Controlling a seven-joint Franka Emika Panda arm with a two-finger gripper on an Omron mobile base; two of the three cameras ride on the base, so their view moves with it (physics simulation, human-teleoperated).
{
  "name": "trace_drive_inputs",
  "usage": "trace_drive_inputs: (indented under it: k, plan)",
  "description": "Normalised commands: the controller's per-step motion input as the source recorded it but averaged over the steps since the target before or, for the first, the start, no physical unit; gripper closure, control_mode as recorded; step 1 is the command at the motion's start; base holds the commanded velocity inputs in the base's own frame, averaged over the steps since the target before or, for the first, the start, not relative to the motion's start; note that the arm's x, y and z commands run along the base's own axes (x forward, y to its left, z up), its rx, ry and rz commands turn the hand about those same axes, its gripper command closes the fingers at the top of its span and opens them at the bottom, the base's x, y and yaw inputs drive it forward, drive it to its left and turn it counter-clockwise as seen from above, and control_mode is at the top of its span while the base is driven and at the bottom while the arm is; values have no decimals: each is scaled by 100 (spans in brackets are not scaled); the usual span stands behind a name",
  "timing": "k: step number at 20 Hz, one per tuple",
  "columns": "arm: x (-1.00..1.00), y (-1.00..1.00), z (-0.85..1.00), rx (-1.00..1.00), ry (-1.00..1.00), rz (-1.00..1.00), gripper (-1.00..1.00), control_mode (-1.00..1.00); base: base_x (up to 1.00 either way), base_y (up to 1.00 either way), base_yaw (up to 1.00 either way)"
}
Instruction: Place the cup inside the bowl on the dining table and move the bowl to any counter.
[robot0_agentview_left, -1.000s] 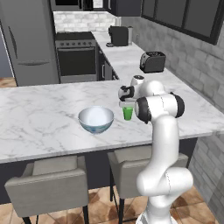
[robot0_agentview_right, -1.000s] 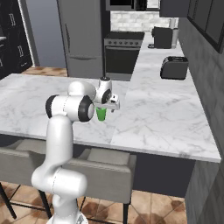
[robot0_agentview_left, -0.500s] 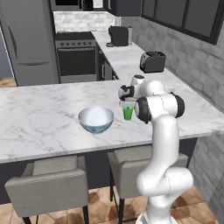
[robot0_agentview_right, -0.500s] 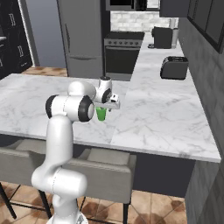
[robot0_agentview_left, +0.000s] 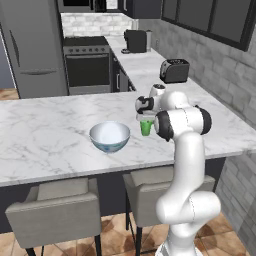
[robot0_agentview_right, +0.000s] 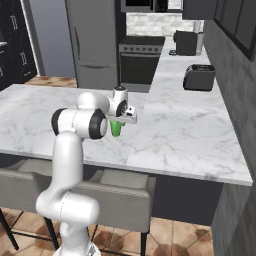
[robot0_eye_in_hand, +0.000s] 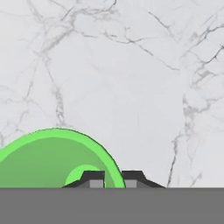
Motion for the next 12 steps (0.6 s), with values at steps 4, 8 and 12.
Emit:
trace_drive_inputs:
  k: [4,8,12]
  plan:
    - [-9,0,52,0,-7,0,100,-100,0,0,0]
    - [-32,0,59,0,-4,0,100,-100,0,0,0]
    - [-55,0,53,0,0,1,100,-100,0,0,0]
